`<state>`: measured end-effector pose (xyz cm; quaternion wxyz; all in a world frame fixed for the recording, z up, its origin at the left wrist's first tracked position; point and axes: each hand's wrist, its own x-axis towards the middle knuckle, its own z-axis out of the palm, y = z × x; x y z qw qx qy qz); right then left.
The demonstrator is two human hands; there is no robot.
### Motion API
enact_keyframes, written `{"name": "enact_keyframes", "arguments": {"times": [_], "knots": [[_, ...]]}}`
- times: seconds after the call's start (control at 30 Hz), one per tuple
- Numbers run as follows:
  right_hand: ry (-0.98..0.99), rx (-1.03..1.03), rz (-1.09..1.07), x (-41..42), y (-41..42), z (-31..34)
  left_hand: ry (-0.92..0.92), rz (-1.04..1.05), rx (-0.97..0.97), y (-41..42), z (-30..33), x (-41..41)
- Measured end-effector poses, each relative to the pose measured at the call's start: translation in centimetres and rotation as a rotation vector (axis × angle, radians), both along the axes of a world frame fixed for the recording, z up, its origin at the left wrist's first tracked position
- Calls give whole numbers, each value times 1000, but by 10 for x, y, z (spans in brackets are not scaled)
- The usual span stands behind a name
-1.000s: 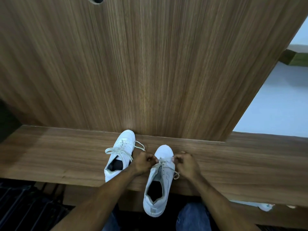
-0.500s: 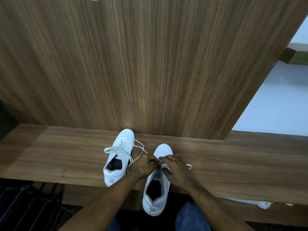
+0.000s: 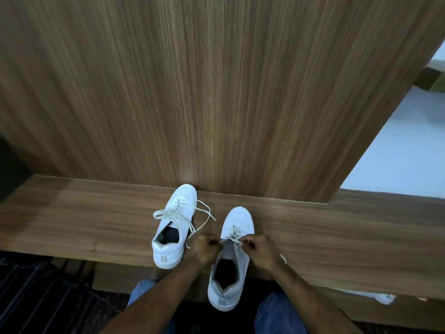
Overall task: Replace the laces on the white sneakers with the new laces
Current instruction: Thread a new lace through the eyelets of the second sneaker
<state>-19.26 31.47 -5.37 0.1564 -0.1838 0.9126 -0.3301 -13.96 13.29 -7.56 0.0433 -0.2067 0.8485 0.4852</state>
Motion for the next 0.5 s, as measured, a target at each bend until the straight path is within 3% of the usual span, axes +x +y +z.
{"name": "enact_keyframes", "arguments": {"times": [0.3, 0.5], "knots": [[51, 46, -16, 4, -9, 7, -83, 161, 266, -3, -20, -9], [110, 142, 0, 2, -11, 10, -89, 177, 320, -3, -21, -9]]}}
